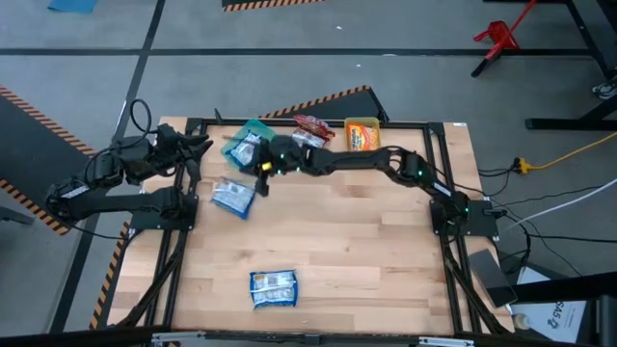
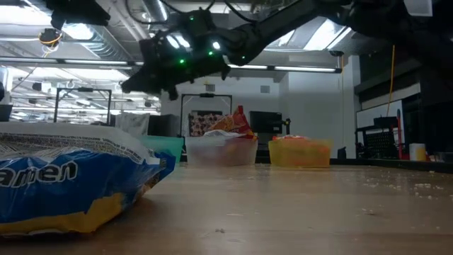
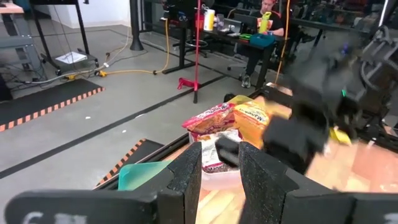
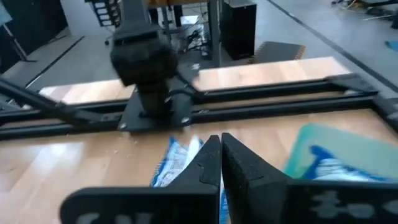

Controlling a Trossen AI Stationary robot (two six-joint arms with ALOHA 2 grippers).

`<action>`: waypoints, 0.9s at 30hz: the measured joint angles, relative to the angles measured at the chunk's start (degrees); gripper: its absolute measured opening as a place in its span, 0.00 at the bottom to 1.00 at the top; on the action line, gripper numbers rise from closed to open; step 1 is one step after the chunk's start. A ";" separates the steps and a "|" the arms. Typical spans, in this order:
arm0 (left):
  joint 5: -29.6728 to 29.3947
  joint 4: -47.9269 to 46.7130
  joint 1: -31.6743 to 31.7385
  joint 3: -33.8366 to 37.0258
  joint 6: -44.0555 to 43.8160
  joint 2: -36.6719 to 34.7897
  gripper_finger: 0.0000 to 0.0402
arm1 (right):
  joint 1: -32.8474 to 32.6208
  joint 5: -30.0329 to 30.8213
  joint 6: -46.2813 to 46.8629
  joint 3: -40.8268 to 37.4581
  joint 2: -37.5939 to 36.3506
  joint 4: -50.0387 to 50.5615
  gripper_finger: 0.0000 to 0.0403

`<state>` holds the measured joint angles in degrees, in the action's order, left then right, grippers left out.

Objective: Sort Maruchan noodles
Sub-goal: Put the top blue noodle pack into the blue bin

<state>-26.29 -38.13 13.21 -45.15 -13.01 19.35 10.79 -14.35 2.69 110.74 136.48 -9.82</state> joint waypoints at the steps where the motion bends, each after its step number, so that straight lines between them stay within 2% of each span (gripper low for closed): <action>1: -0.08 -0.02 0.00 0.00 0.04 0.02 0.25 | 0.59 -0.46 -0.01 0.00 -0.48 0.15 0.00; 7: 0.30 -0.73 0.00 0.00 -0.72 0.00 0.25 | 2.10 -6.67 -0.88 0.05 -1.09 2.97 0.03; 11: 0.69 -4.13 0.00 0.00 -1.66 0.00 0.25 | -0.16 -6.11 -4.42 0.04 0.56 3.98 0.16; 17: -1.33 -5.61 0.00 0.00 -3.39 0.00 0.25 | -5.99 6.40 -8.04 0.07 5.85 -6.26 0.44; 20: -1.49 -5.60 0.00 0.00 -3.41 0.00 0.25 | -7.89 11.44 -9.00 0.04 8.96 -10.74 0.55; 24: -1.53 -5.60 0.00 0.00 -3.43 0.00 0.25 | -8.24 16.47 -8.43 0.04 11.71 -13.09 0.64; 27: -1.63 -5.61 0.00 0.00 -3.41 0.00 0.25 | -7.51 16.72 -5.49 0.04 13.34 -13.13 0.65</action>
<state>-27.92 -43.74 13.21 -45.15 -16.43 19.35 3.27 2.37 -2.81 110.78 149.81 -22.96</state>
